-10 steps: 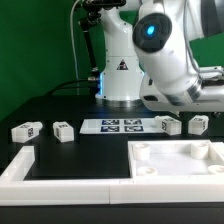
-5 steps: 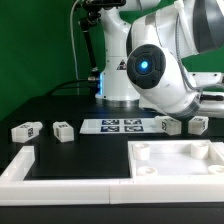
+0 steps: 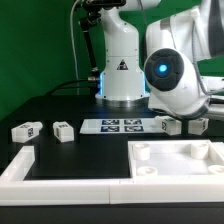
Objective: Assemble square table
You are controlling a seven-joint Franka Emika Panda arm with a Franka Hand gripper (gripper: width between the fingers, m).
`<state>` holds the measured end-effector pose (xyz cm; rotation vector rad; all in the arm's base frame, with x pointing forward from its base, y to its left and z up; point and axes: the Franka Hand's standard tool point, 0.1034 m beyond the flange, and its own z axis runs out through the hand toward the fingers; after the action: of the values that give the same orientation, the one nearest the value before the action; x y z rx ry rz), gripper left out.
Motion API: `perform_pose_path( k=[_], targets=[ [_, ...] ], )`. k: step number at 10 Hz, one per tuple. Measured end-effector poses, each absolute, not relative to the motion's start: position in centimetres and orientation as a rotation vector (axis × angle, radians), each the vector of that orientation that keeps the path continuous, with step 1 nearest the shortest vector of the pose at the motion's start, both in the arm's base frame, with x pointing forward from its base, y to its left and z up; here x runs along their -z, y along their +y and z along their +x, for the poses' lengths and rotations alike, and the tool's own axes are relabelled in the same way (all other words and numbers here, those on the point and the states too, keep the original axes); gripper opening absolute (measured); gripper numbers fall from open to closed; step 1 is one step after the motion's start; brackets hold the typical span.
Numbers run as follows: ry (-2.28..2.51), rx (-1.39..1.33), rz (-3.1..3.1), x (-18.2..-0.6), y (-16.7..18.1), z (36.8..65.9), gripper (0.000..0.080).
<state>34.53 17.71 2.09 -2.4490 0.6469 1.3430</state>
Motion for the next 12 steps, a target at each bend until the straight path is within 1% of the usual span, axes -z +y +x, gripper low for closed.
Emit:
perform_pose_path(
  k=[2, 5, 6, 7, 8, 9, 12],
  targets=[
    [0.611, -1.322, -2.485, -1.51, 18.01, 34.11, 0.0649],
    [0.606, -1.321, -2.492, -1.38, 18.13, 33.96, 0.0649],
    [0.606, -1.321, -2.492, -1.38, 18.13, 33.96, 0.0623],
    [0.606, -1.321, -2.492, -1.38, 18.13, 33.96, 0.0623],
    [0.606, -1.321, -2.492, -1.38, 18.13, 33.96, 0.0435],
    [0.606, -1.321, -2.491, -1.39, 18.13, 33.95, 0.0283],
    [0.606, -1.322, -2.491, -1.38, 18.13, 33.94, 0.0284]
  ],
)
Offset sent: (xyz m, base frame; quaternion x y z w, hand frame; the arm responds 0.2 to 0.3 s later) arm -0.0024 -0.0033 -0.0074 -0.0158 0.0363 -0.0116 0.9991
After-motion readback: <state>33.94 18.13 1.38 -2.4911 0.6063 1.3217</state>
